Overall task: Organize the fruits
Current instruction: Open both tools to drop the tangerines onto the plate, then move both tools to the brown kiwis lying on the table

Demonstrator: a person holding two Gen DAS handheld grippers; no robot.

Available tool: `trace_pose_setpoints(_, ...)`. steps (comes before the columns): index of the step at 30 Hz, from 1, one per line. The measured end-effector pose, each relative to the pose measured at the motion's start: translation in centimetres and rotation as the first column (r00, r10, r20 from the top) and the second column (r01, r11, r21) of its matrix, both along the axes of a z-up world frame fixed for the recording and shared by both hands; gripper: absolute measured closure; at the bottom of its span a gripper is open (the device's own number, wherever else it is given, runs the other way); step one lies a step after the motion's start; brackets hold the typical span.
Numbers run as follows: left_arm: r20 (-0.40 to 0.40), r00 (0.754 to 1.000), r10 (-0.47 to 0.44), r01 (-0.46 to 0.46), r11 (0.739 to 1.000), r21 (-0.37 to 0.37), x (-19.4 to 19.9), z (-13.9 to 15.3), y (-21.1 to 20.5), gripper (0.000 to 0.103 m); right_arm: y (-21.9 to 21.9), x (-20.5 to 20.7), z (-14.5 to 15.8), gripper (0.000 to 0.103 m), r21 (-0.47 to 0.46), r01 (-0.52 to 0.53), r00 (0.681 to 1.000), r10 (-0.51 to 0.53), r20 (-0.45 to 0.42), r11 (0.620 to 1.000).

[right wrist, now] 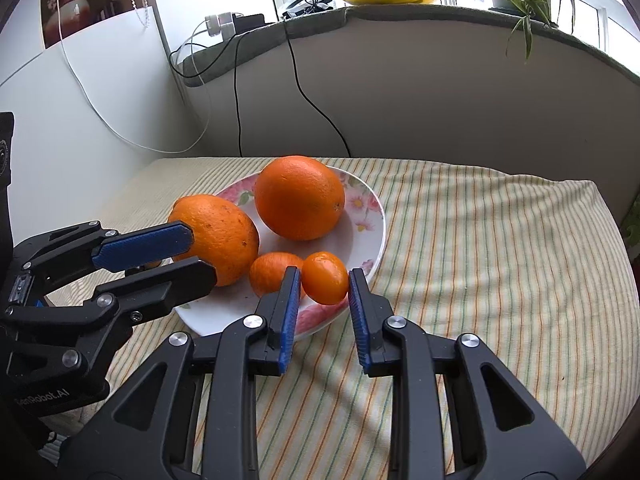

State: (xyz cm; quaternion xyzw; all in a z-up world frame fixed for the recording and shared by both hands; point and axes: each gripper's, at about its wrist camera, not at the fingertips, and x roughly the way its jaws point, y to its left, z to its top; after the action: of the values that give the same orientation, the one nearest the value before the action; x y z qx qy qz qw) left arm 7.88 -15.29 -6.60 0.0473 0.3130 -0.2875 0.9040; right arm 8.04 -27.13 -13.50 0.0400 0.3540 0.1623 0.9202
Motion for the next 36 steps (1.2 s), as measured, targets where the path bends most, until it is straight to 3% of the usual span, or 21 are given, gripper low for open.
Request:
trace_pose_setpoints(1,0.001,1.0,0.001,-0.001,1.0,0.0,0.0,0.0,0.1,0.072,0.0,0.0,0.0,0.063,0.0,0.002,1.0,-0.002,0.001,1.0)
trace_pose_setpoints(2,0.002,1.0,0.003,-0.003,1.0,0.0,-0.1,0.1,0.2,0.07,0.0,-0.1,0.1,0.047,-0.001,0.005,1.0,-0.005,0.008,1.0)
trace_pose_setpoints(3,0.004,1.0,0.004,-0.004,1.0,0.0,-0.1,0.1,0.2,0.069,0.0,-0.2,0.2,0.041,-0.003,0.009,1.0,-0.009,0.018,1.0)
trace_pose_setpoints(7,0.002,1.0,0.011,-0.011,1.0,-0.007,-0.2,0.2,0.7,0.069,0.1,-0.5,0.5,0.04,-0.009,0.009,0.999,-0.009,0.032,1.0)
trace_pose_setpoints(17,0.006,0.999,0.051,-0.051,0.998,-0.027,-0.8,0.4,2.5,0.038,0.9,-1.0,1.3,0.035,-0.016,0.012,0.999,-0.011,0.039,1.0)
trace_pose_setpoints(28,0.003,0.987,0.163,-0.162,0.985,-0.058,-1.1,0.6,7.7,0.038,3.3,-1.6,1.8,0.034,-0.011,-0.041,0.998,0.041,0.036,0.999)
trace_pose_setpoints(36,-0.021,0.959,0.281,-0.282,0.957,-0.064,-0.9,-0.2,12.9,0.038,6.7,-2.1,2.5,0.034,-0.014,-0.125,0.991,0.125,0.055,0.992)
